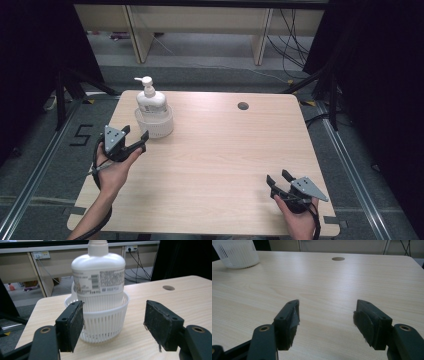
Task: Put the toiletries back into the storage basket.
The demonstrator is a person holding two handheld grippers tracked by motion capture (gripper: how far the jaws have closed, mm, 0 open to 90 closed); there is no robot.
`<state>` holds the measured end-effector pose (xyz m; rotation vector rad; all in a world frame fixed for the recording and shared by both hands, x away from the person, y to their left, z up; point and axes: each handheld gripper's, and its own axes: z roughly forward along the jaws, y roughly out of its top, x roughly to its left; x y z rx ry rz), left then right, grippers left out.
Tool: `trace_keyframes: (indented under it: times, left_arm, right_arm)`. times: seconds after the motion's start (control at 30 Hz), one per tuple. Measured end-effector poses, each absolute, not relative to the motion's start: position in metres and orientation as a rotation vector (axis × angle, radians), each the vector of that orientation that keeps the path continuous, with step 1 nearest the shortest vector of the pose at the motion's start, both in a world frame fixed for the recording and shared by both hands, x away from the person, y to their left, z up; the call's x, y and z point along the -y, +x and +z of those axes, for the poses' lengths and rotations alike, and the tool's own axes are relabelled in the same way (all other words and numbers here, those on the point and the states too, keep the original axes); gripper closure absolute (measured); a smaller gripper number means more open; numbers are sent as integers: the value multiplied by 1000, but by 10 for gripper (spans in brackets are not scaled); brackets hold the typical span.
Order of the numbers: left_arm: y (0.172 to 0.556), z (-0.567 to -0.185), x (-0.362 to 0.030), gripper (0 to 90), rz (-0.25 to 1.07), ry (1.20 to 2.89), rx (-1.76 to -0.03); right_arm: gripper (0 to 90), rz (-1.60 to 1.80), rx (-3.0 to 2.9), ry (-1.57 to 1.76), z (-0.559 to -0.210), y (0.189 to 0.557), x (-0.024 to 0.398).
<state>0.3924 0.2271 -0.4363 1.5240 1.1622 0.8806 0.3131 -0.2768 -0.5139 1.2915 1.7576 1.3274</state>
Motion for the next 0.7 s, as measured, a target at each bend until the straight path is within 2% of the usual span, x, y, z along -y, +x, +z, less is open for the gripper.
trace_keyframes:
  times: [0.7]
  left_arm:
    - [362, -495, -238, 327, 853, 1569, -1204]
  right_arm:
    - [370, 1287, -1743, 1281, -514, 313, 277]
